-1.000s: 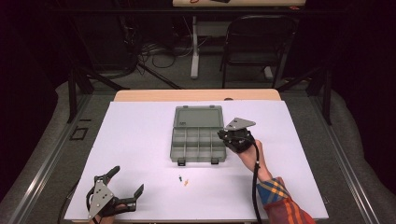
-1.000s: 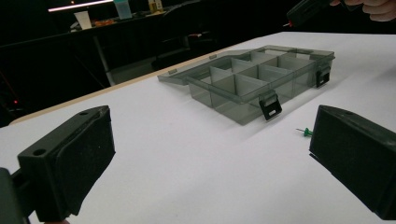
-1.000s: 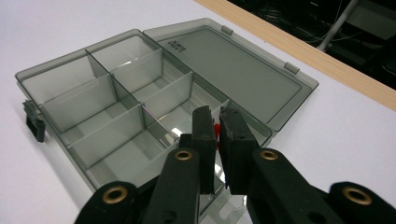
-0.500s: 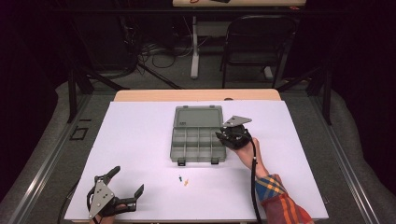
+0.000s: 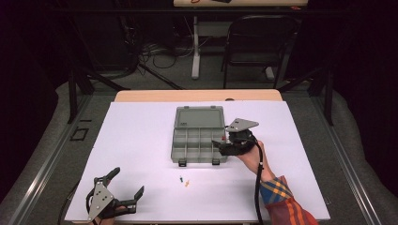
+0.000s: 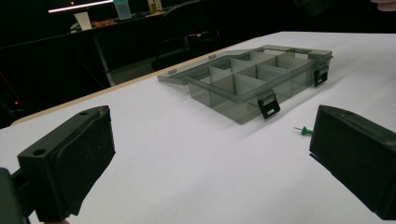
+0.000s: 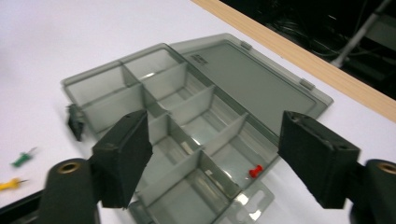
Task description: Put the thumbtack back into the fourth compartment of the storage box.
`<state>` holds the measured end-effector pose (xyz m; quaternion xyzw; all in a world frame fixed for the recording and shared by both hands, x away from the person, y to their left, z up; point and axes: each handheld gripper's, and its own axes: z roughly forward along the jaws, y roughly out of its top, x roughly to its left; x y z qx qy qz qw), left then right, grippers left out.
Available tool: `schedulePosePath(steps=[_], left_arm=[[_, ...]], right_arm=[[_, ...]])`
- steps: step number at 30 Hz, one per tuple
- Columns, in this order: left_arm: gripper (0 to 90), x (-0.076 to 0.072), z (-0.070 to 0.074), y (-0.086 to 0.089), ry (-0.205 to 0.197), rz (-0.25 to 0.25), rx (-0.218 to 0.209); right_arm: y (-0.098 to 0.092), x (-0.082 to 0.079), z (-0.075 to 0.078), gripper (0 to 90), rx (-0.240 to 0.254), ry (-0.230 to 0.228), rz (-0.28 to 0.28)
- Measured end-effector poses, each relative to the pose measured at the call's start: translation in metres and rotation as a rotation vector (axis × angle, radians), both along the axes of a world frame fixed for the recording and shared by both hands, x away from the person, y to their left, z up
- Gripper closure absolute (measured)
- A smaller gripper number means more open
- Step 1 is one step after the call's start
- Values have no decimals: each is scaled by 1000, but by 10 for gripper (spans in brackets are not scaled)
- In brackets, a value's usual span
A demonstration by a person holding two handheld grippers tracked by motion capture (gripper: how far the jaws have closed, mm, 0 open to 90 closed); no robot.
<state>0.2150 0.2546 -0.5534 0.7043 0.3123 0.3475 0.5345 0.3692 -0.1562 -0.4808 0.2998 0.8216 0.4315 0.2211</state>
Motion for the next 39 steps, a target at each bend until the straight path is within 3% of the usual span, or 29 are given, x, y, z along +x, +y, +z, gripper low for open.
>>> schedulePosePath(steps=[5, 16, 39], left_arm=[[1, 2, -1, -1, 6, -1, 1], [1, 2, -1, 0, 3, 0, -1], [1, 2, -1, 0, 2, 0, -4]], right_arm=[[5, -12, 7, 151, 13, -7, 64], [15, -27, 8, 92, 36, -1, 157], [52, -47, -9, 0, -32, 40, 342]])
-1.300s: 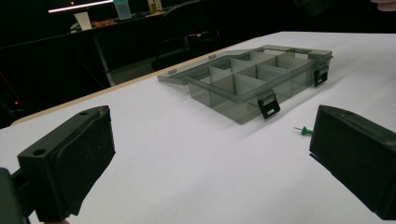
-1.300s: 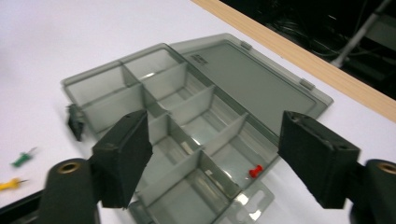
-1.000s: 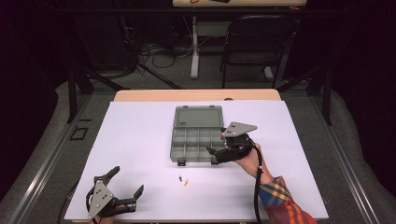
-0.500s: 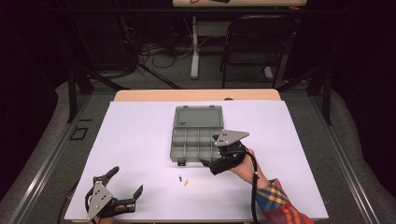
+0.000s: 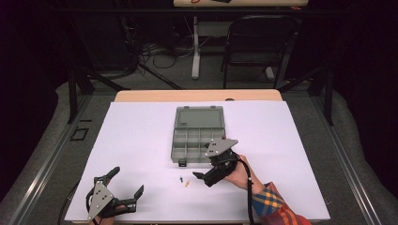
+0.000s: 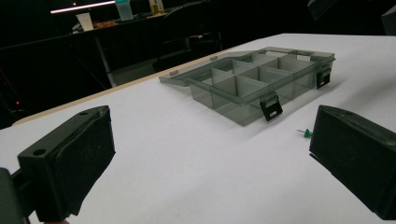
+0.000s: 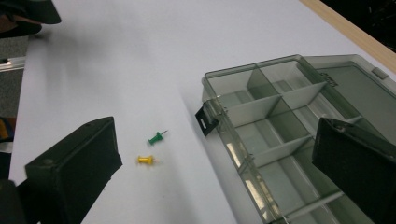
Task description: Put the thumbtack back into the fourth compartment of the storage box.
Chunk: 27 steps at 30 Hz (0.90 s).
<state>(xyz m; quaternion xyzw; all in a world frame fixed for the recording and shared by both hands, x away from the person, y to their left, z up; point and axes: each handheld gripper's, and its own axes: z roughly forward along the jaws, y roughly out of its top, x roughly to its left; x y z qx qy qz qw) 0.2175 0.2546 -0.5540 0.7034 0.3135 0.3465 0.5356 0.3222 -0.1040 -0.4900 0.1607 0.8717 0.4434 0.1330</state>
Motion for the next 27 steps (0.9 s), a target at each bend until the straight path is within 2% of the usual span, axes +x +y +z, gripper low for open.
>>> schedulePosePath(steps=[9, 18, 21, 27], left_arm=[[1, -2, 1, 1, -10, 5, -4], [1, -3, 2, 1, -14, 2, -2], [1, -1, 1, 1, -9, 2, -4], [1, -3, 1, 1, -7, -3, -5]], right_arm=[[15, -7, -8, 0, -29, 22, 58], [33, -14, -24, 1, -88, 41, 115], [38, -17, -29, 24, -102, 43, 131], [45, -15, -41, 141, -137, 51, 158]])
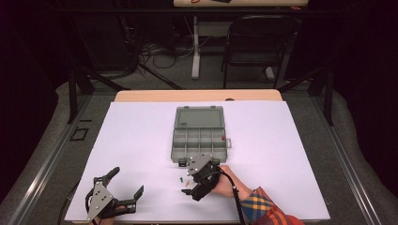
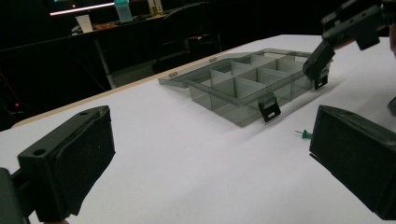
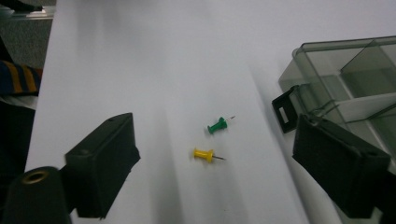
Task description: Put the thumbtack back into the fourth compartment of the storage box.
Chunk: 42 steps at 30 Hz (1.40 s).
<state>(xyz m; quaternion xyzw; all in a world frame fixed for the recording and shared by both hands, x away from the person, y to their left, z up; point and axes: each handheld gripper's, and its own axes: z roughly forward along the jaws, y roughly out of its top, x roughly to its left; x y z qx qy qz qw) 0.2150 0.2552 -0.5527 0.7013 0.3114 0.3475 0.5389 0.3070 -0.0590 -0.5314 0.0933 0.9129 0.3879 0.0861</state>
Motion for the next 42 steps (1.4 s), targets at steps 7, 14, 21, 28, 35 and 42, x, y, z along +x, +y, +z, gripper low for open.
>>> schedulePosePath(steps=[7, 14, 21, 28, 35, 42], left_arm=[[1, 2, -1, 0, 5, 0, 4], [1, 1, 0, 1, 6, 1, -17], [1, 1, 0, 1, 10, -1, -16], [1, 2, -1, 1, 19, 3, -14], [1, 1, 0, 1, 14, 5, -15], [1, 2, 0, 1, 14, 6, -17]], right_arm=[[9, 1, -13, 318, -29, 15, 22], [12, 2, -19, 456, -31, 50, 67], [10, 7, -24, 537, -56, 97, 61], [4, 8, -23, 609, -76, 130, 49], [-3, 8, -20, 720, -92, 140, 28], [-3, 7, -21, 820, -90, 150, 46]])
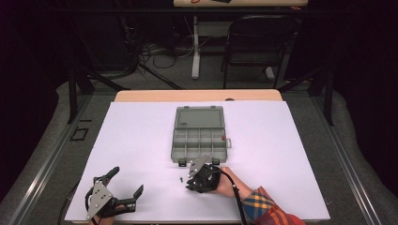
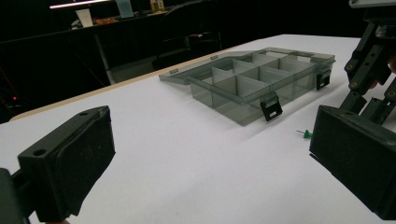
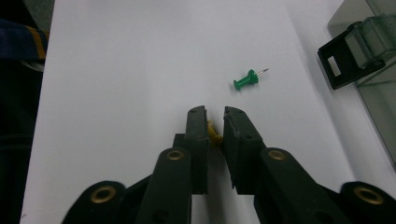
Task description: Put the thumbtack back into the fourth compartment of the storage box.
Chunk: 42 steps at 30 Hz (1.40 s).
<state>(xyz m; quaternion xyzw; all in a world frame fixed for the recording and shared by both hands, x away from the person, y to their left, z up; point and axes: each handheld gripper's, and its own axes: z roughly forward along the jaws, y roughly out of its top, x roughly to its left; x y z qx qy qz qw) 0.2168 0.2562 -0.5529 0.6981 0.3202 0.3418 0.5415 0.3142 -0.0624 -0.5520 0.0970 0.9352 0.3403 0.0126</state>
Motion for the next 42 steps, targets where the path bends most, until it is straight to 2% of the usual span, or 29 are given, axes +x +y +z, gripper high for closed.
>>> schedulePosePath(steps=[11, 21, 42], left_arm=[[1, -1, 1, 0, -4, -1, 1], [1, 0, 1, 1, -2, 2, -2], [1, 0, 0, 1, -2, 4, -1]], right_arm=[[0, -2, 2, 836, 12, -2, -2], [-3, -4, 14, 839, 28, -64, -14], [-23, 1, 35, 839, 63, -132, -110]])
